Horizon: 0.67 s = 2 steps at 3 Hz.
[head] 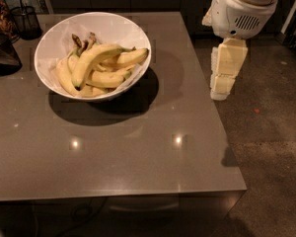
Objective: Pick banana from white bowl
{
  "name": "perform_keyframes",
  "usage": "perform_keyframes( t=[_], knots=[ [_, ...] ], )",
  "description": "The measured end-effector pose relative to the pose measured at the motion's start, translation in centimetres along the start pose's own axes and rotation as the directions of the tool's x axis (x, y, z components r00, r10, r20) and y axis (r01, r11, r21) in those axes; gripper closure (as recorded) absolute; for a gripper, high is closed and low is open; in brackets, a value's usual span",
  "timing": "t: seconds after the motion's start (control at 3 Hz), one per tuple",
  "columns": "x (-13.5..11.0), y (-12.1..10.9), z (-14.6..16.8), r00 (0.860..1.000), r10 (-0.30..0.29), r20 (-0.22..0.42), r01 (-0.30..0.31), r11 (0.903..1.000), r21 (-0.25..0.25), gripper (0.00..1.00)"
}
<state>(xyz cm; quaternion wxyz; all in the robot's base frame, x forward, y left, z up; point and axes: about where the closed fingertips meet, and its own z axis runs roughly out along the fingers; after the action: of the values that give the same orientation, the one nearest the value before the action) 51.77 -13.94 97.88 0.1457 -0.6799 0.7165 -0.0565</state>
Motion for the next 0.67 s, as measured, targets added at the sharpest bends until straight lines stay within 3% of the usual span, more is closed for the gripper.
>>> perform_keyframes(
  t=[0.33, 0.67],
  knots=[
    [-3.5, -2.4, 0.1, 0.995, -0.098, 0.013, 0.097, 0.9948, 0.031, 0.00],
    [-7.6, -4.8, 0.6, 0.973, -0.232, 0.007, 0.232, 0.9717, 0.044, 0.00]
  ],
)
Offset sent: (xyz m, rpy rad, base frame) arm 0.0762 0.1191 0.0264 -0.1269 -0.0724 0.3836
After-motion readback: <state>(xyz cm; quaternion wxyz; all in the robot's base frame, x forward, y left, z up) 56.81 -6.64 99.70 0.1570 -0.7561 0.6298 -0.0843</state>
